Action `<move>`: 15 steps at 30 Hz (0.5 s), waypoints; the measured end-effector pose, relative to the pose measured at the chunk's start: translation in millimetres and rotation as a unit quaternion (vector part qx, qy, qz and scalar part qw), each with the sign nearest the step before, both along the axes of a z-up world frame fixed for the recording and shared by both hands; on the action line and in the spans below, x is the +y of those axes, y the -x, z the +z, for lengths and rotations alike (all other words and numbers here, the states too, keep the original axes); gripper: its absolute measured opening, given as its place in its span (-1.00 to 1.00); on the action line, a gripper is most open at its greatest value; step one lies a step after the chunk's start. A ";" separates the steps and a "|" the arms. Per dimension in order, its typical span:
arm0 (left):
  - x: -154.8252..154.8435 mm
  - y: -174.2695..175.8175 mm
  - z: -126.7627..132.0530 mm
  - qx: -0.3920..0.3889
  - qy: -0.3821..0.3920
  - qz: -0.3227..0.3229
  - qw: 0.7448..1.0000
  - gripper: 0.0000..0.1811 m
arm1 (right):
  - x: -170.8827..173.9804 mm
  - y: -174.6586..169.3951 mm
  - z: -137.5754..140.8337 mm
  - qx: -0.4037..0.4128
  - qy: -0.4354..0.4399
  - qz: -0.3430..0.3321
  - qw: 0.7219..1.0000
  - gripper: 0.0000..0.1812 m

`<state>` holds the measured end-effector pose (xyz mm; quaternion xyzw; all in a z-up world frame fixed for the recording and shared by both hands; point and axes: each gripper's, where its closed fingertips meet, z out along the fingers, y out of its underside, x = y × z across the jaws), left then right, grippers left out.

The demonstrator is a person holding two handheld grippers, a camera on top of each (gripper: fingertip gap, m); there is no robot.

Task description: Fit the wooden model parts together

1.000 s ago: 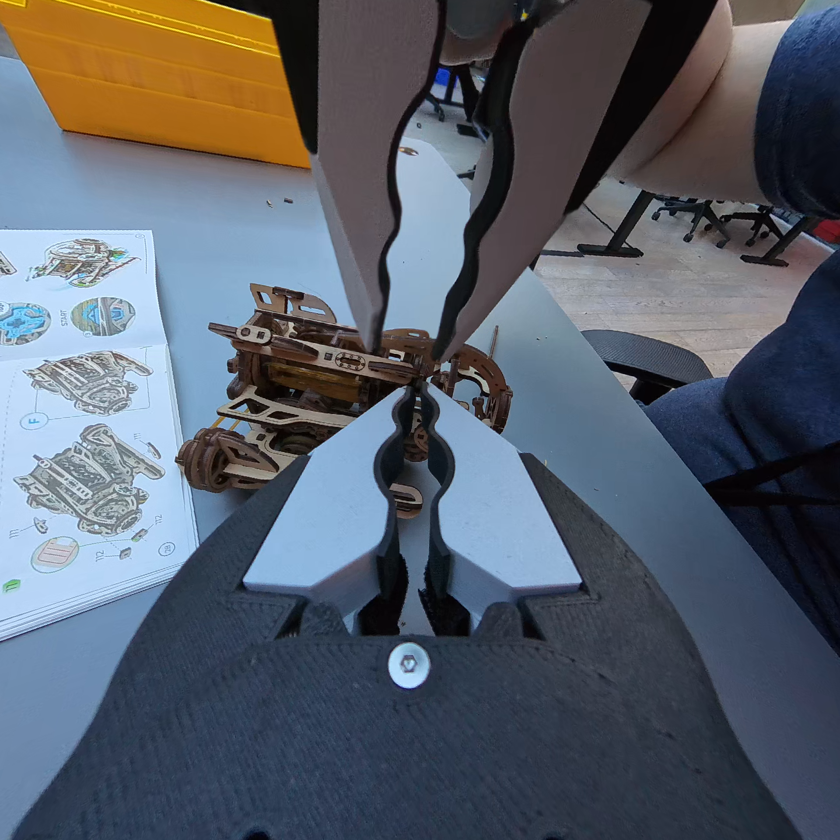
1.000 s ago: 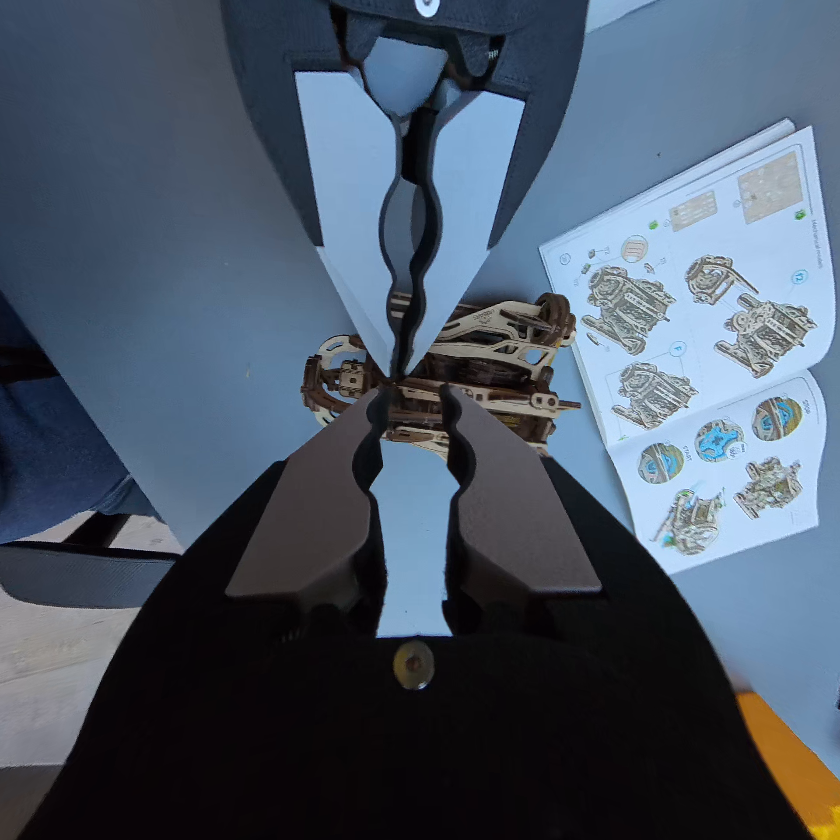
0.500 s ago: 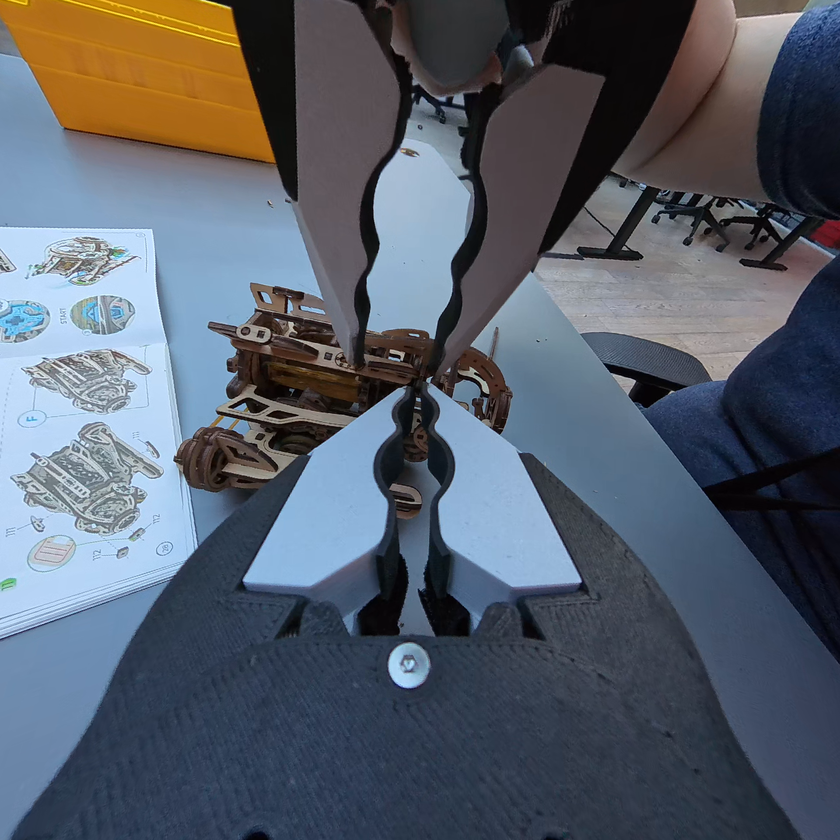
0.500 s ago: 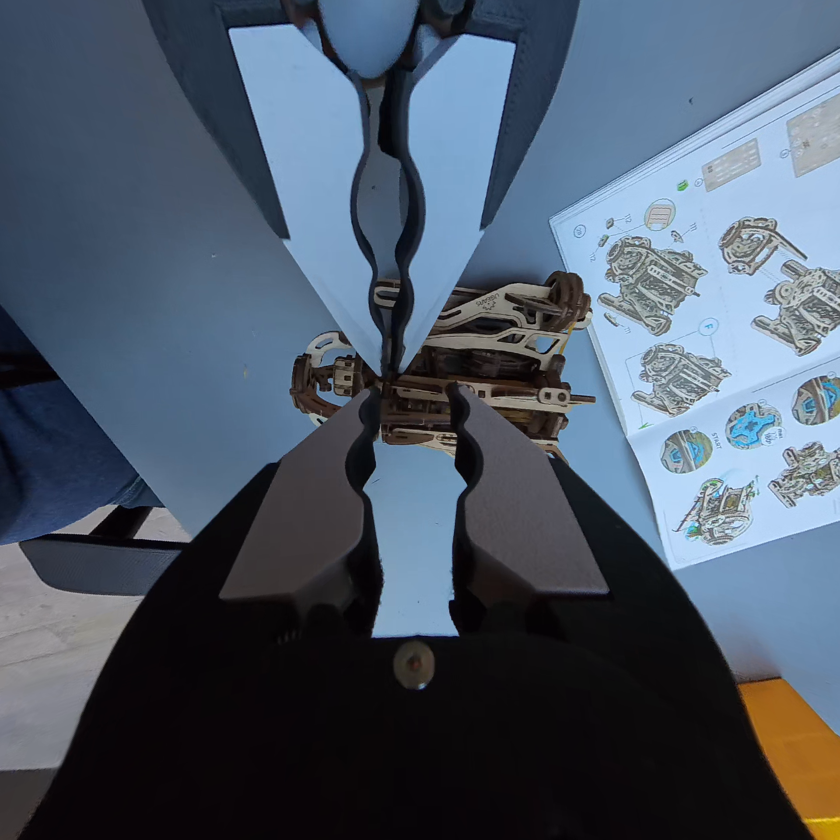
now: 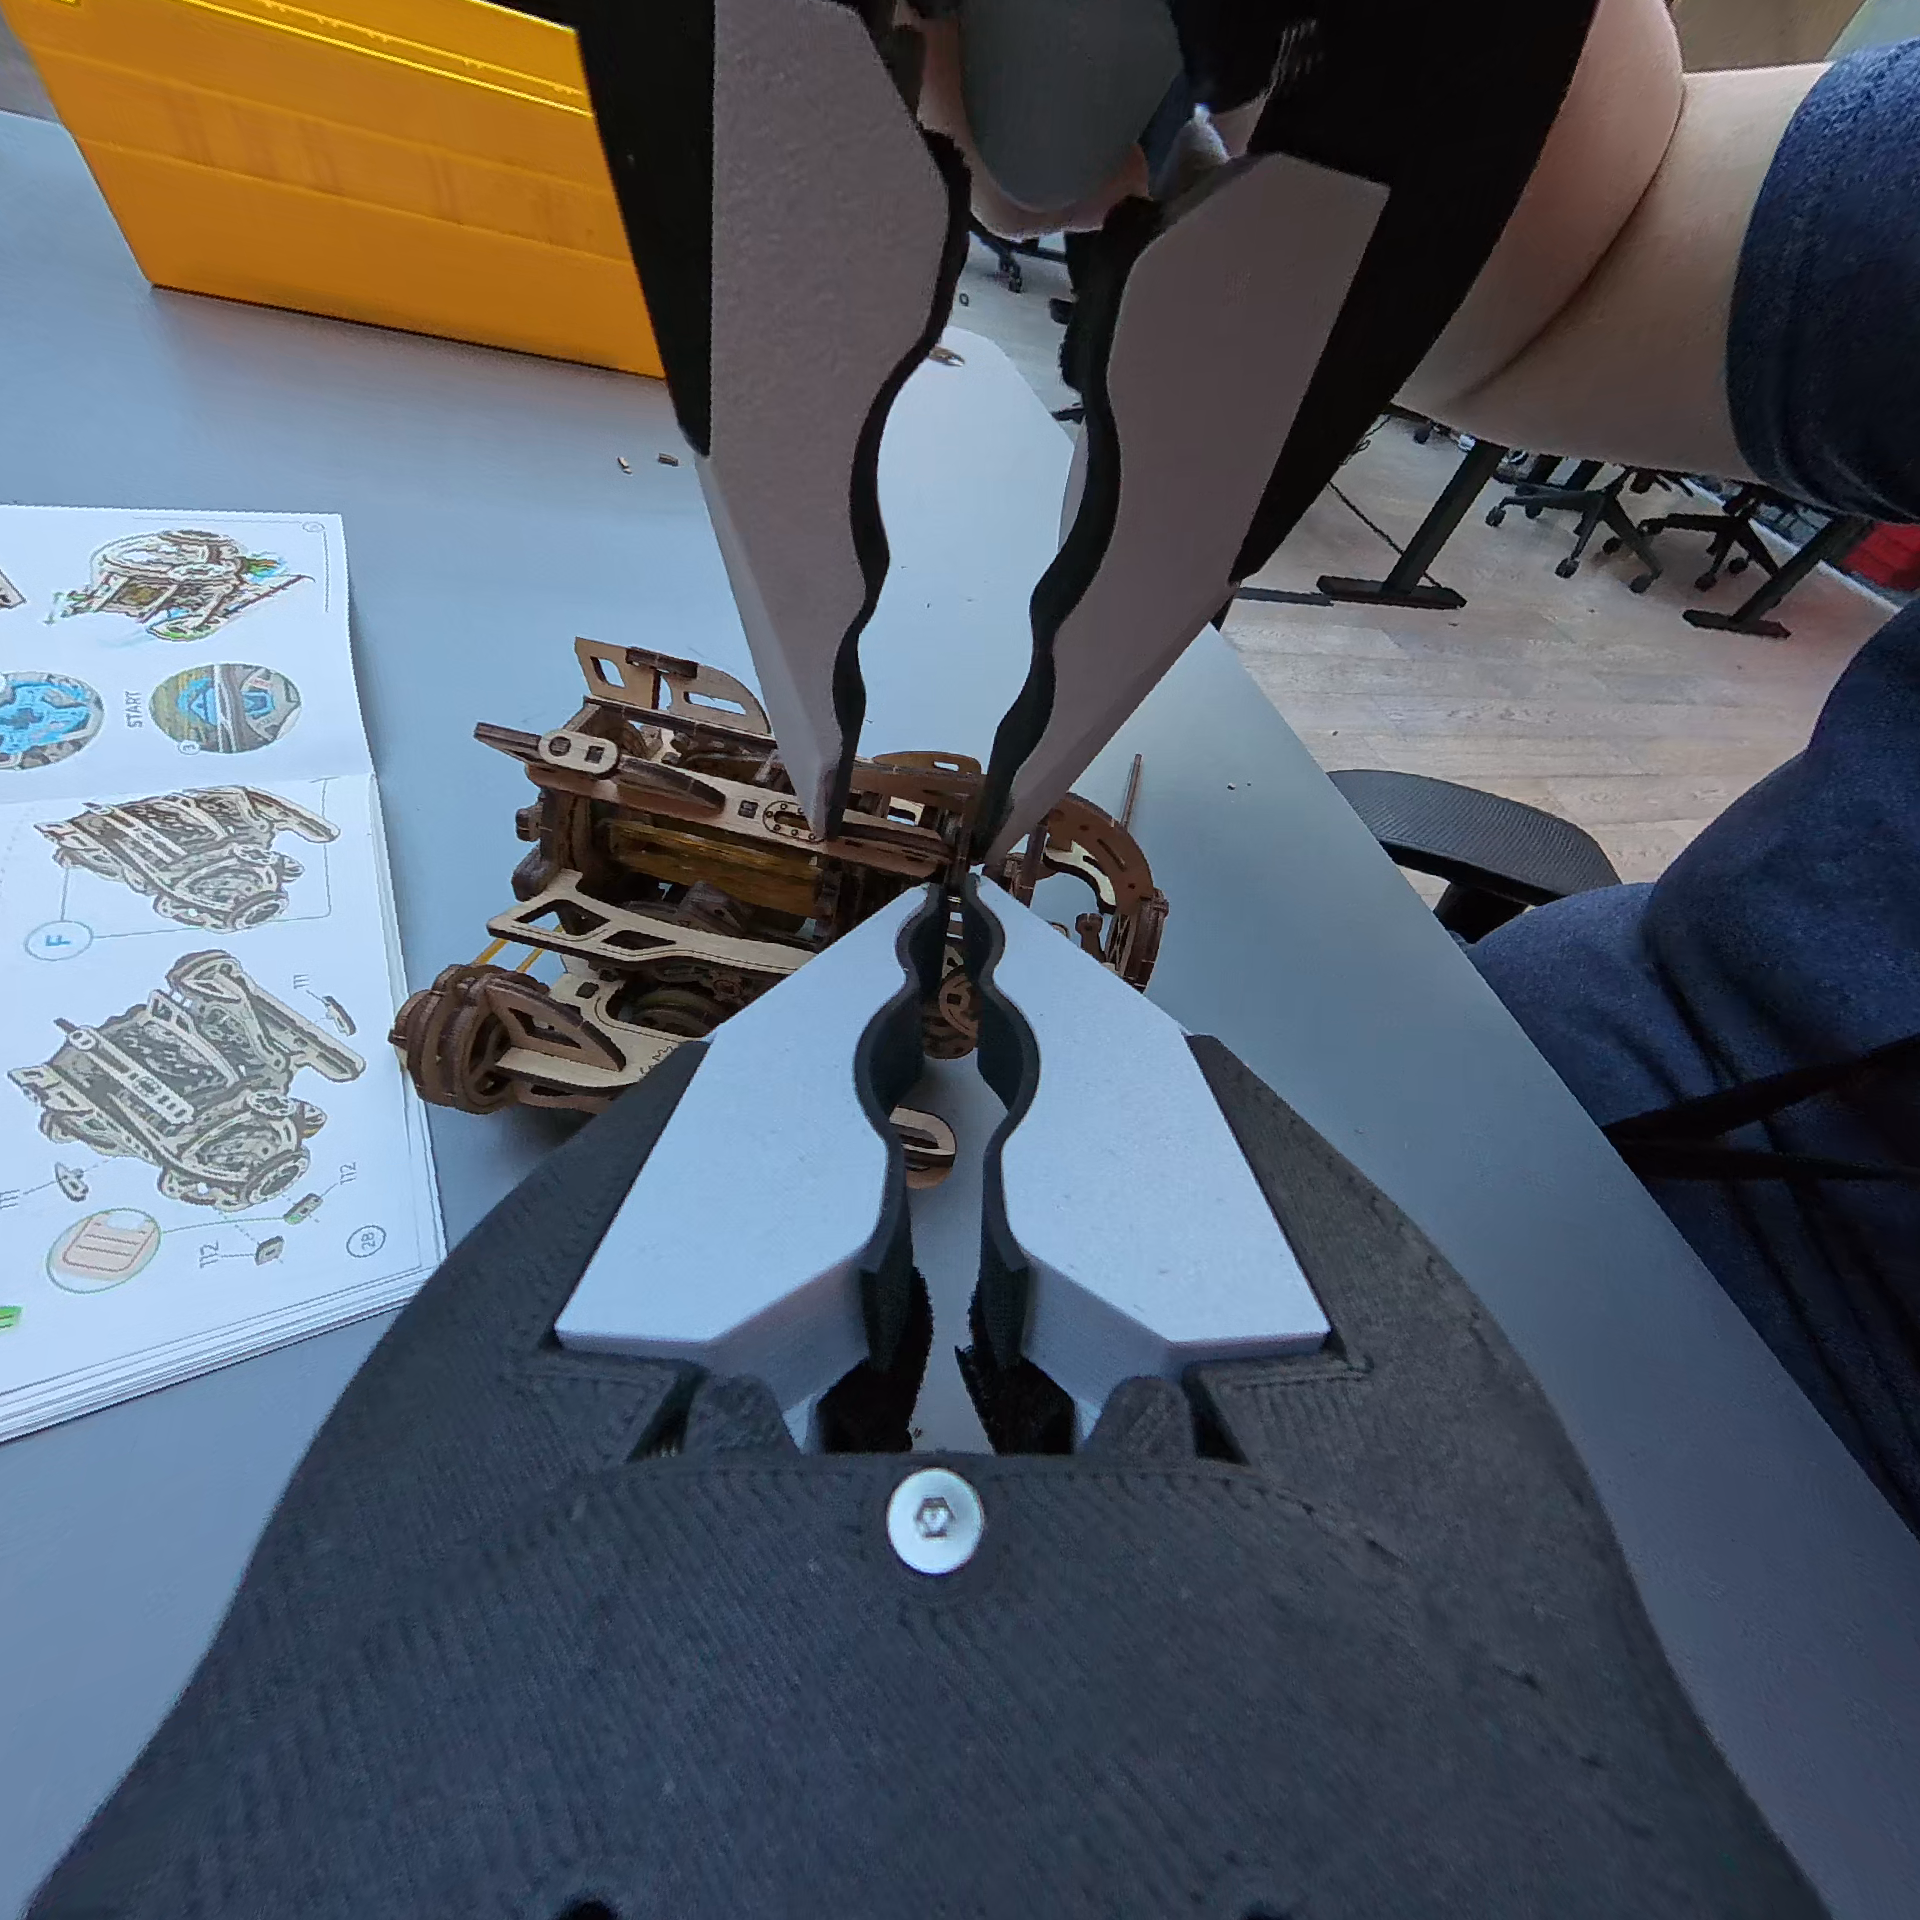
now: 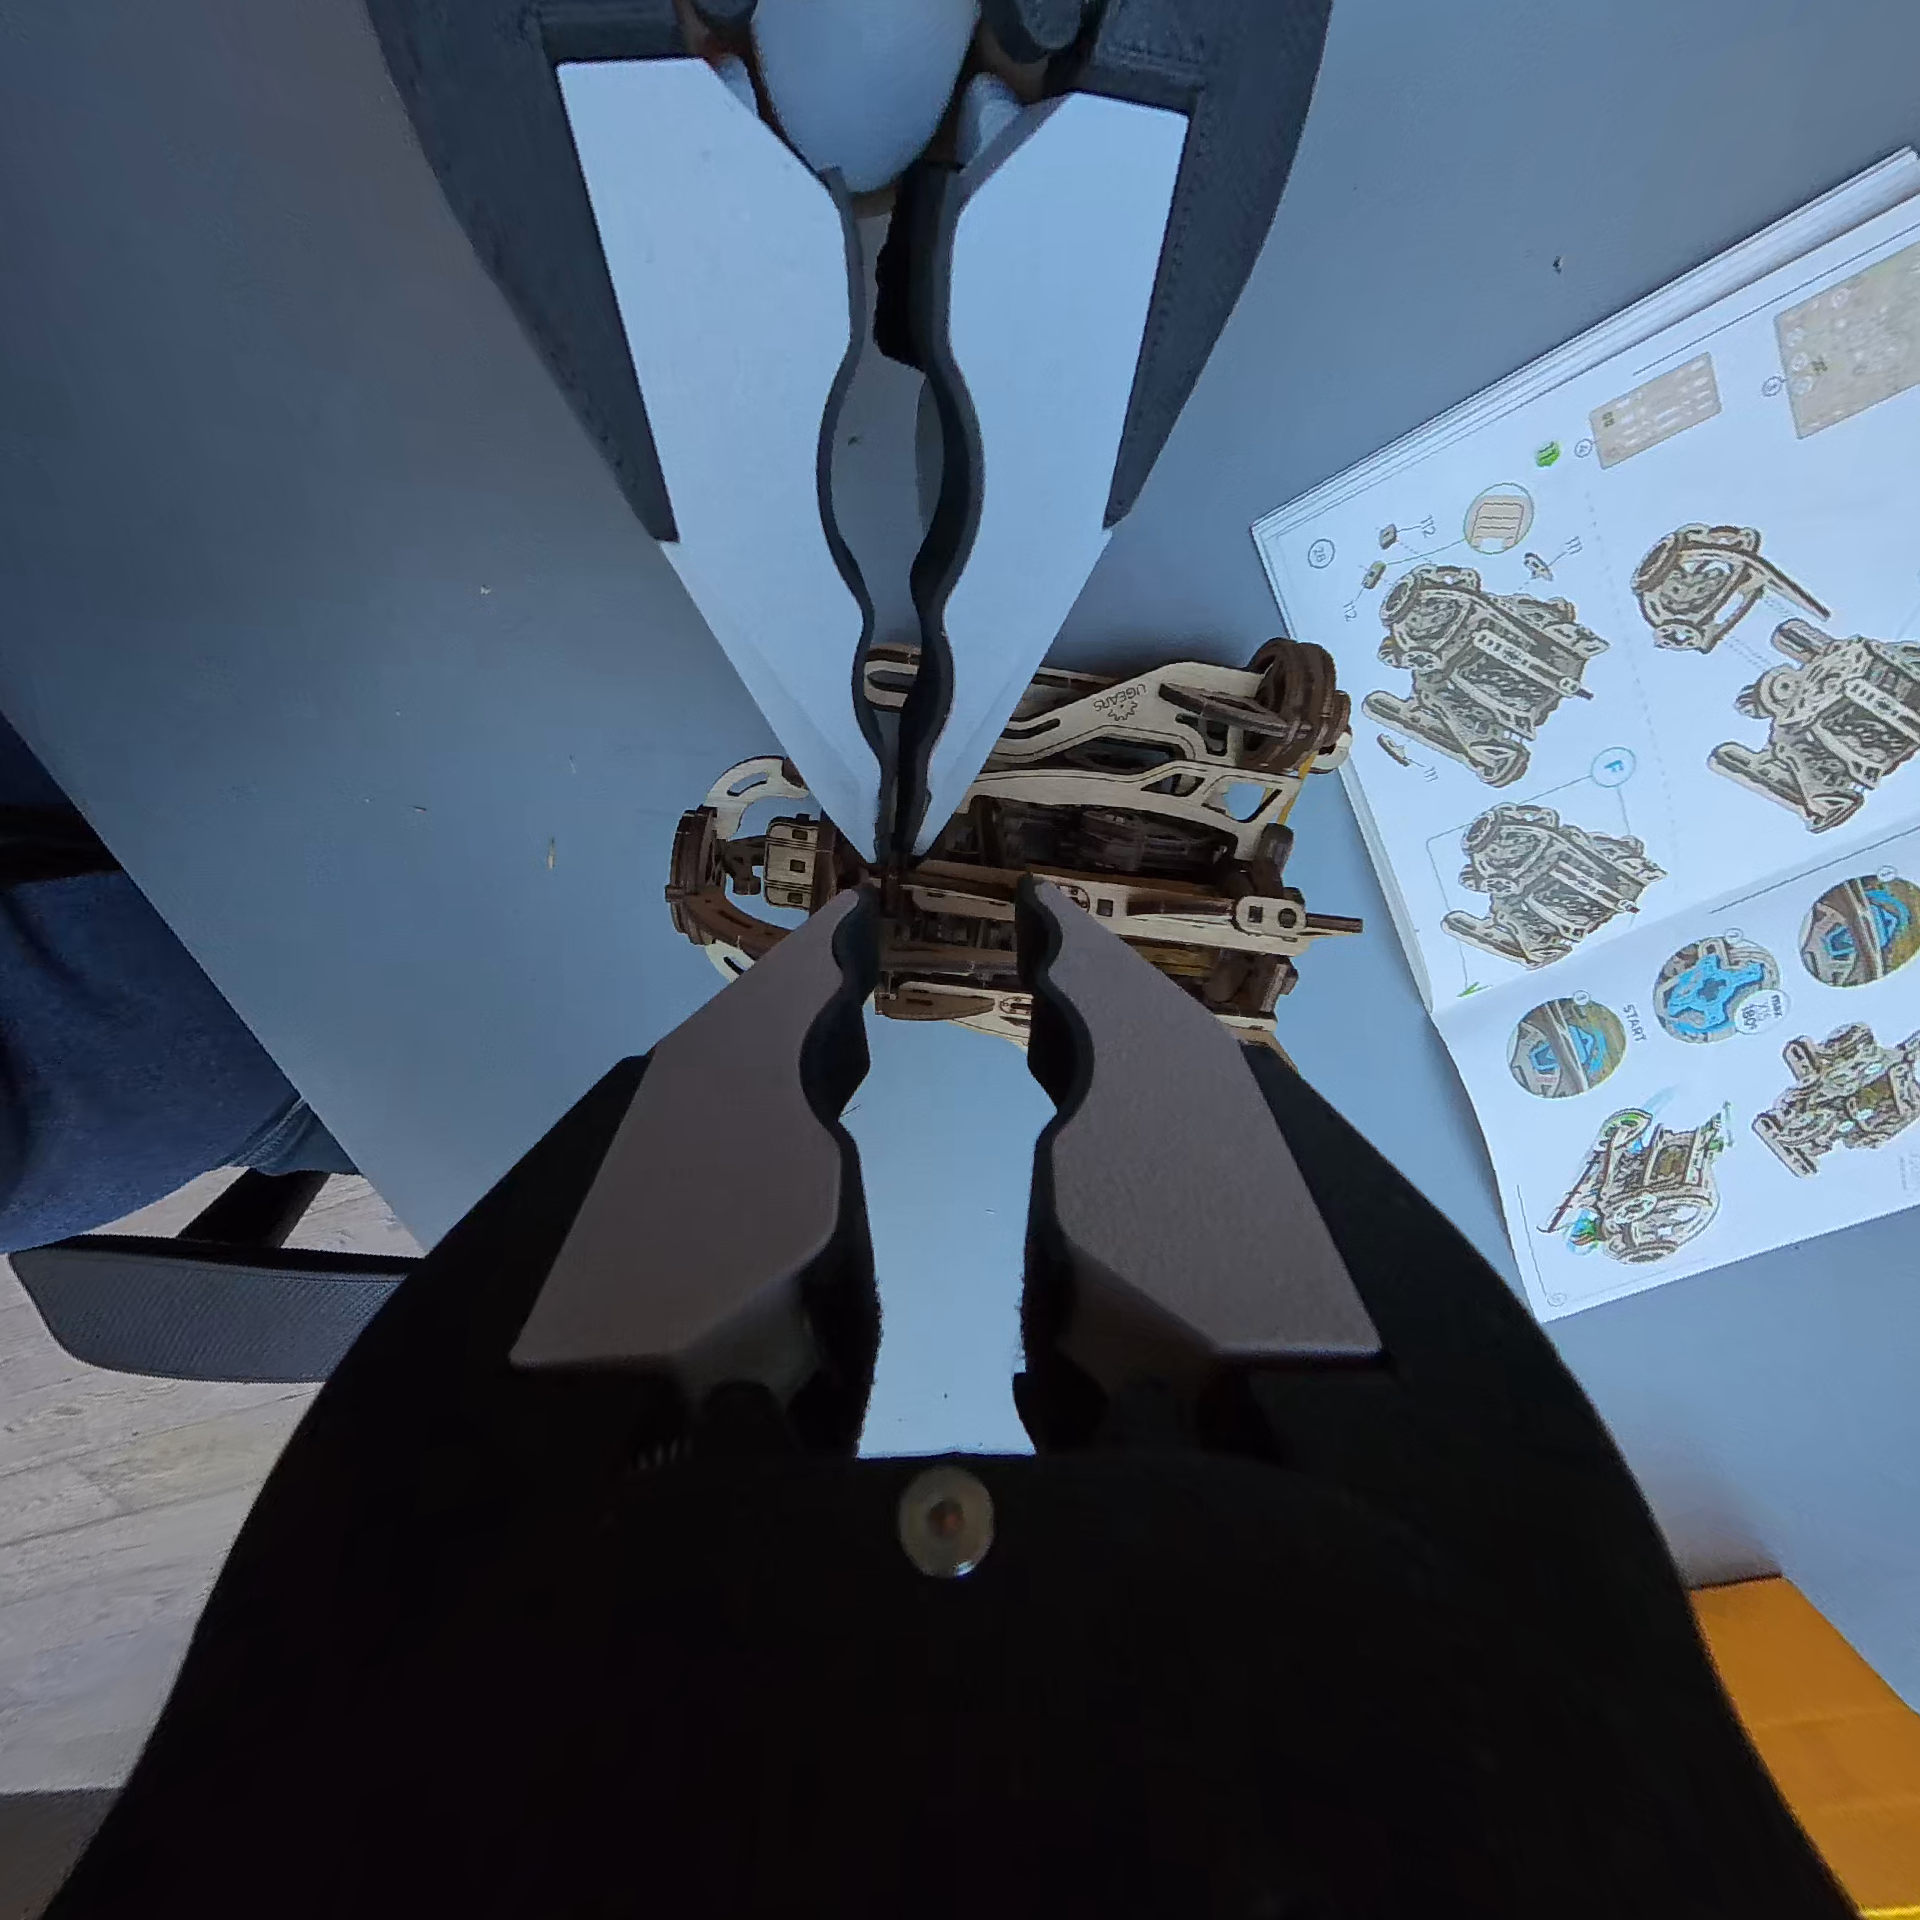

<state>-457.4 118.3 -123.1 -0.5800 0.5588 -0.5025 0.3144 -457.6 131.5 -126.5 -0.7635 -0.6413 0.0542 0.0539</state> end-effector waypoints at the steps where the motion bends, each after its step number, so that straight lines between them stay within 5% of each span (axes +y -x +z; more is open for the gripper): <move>1: 0.1 -0.1 0.1 -0.001 0.002 0.000 1.000 -1.00 | 0.0 -0.2 0.0 0.001 0.001 -0.002 1.000 -0.73; 15: 1.8 -1.5 0.1 -0.005 -0.002 0.006 1.000 -1.00 | 1.9 -1.4 0.1 0.016 -0.003 -0.018 1.000 -0.73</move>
